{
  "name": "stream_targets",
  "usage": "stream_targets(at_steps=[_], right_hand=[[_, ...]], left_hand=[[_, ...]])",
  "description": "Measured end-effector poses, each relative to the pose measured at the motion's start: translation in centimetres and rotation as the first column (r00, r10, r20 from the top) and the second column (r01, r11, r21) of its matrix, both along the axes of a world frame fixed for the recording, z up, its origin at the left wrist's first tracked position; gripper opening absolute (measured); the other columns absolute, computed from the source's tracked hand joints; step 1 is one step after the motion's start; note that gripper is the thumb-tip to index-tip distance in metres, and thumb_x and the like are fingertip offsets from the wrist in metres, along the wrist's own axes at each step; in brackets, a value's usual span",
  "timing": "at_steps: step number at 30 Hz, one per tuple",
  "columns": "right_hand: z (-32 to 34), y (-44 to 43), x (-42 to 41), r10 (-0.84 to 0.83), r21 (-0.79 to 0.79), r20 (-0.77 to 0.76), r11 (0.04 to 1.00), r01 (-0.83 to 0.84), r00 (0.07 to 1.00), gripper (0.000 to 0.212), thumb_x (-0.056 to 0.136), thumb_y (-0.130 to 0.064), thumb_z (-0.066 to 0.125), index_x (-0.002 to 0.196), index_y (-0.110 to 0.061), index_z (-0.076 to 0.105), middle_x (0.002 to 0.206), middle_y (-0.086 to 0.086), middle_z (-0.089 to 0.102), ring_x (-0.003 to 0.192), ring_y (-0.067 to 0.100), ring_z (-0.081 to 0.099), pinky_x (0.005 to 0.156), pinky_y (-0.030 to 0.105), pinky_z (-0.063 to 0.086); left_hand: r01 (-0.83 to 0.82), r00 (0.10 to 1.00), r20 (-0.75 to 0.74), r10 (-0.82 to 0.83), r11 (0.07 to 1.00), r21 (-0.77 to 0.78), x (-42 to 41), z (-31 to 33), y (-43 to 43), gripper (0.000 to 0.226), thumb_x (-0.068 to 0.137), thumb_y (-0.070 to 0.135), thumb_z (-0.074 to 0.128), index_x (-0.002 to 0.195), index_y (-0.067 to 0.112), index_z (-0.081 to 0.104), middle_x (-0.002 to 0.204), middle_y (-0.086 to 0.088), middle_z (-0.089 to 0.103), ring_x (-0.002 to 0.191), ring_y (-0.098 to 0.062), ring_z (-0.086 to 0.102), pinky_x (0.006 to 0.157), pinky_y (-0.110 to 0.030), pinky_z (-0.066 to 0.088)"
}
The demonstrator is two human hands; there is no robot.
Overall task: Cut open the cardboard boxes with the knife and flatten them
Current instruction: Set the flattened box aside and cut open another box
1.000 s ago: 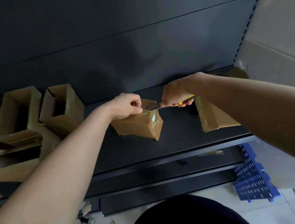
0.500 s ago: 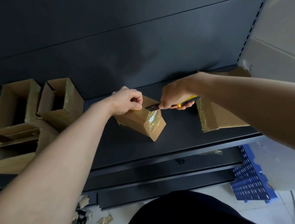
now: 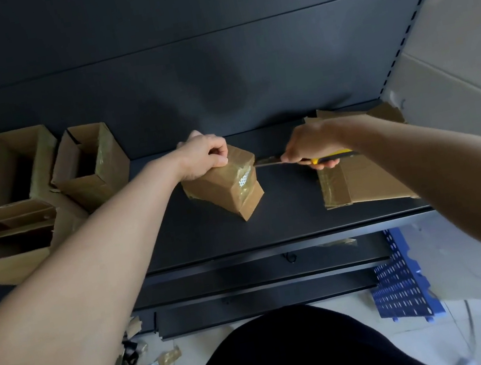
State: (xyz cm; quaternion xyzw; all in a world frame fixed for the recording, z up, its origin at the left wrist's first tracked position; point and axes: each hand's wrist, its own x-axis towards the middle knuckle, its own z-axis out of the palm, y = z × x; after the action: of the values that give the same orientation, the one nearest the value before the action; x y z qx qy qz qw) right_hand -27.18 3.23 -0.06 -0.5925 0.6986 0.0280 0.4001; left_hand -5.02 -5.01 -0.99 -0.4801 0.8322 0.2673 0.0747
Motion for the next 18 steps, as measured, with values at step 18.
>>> stream_targets(at_steps=[18], right_hand=[[-3.1,3.0,4.8,-0.444,-0.012,0.284,0.884,0.467,0.85,0.041,0.101,-0.032,0.036,0.075,-0.003,0.049,0.06,0.015,0.054,0.041,0.023,0.049,0.041,0.024,0.04]], left_hand=[[-0.009,1.0,-0.024,0.009,1.0,-0.022,0.2,-0.5,0.7,0.032,0.083,0.046,0.065,0.093,0.022,0.047,0.109,0.004,0.035,0.105,-0.02,0.031,0.09,-0.033,0.028]])
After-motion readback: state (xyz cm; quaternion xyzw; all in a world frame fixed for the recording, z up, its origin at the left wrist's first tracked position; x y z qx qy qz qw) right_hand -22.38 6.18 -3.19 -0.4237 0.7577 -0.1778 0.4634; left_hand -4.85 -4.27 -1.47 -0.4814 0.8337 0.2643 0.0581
